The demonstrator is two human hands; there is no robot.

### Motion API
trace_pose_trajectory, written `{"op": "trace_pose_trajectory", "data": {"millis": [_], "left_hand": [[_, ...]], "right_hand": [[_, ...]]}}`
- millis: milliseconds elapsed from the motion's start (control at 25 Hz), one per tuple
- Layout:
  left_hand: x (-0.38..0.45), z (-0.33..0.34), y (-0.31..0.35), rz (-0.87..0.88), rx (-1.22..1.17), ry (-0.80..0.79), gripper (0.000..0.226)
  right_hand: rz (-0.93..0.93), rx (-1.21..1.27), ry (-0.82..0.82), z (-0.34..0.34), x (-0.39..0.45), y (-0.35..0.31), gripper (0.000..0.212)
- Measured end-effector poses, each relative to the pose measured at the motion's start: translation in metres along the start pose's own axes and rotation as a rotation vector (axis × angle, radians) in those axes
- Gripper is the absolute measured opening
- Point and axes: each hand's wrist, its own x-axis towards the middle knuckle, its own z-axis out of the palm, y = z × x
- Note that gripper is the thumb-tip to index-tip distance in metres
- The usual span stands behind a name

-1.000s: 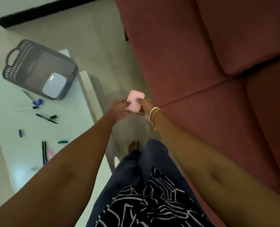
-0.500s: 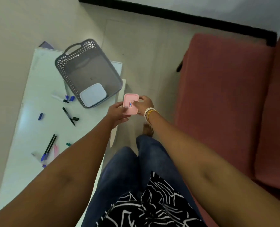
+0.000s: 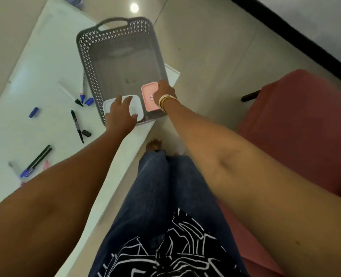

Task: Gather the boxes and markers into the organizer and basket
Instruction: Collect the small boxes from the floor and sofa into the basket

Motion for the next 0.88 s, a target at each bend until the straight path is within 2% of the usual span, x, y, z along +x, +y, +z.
{"op": "trace_pose_trajectory", "data": {"millis": [120, 280, 400, 520, 680, 800, 880], "left_hand": [[0.007, 0.01, -0.007, -0.022, 0.021, -0.038, 0.063], [0.012, 0.015, -0.002, -0.055, 0.007, 0.012, 0.058], [0.005, 0.008, 0.006, -0.094, -0.005, -0.063, 0.059], [-0.014, -0.012, 0.02, -0.126, 0.004, -0.134, 0.062], [-0.032, -0.045, 0.058, -0.117, 0.037, -0.127, 0.061], [-0.023, -0.052, 0.096, -0.084, 0.031, -0.102, 0.055], [-0.006, -0.051, 0.125, -0.156, -0.018, -0.132, 0.054]], "right_hand": [[0.034, -0.11, -0.071, 0.012, 0.02, 0.001, 0.041], [0.055, -0.223, -0.151, 0.02, 0.03, 0.003, 0.047], [0.086, -0.206, -0.144, 0.015, 0.021, 0.001, 0.046], [0.084, -0.212, -0.162, -0.009, 0.0, -0.003, 0.045], [-0.014, -0.376, -0.251, -0.06, -0.022, -0.007, 0.036], [-0.034, -0.393, -0.289, -0.096, -0.014, -0.007, 0.033], [-0.023, -0.354, -0.308, -0.122, 0.001, -0.003, 0.027]]}}
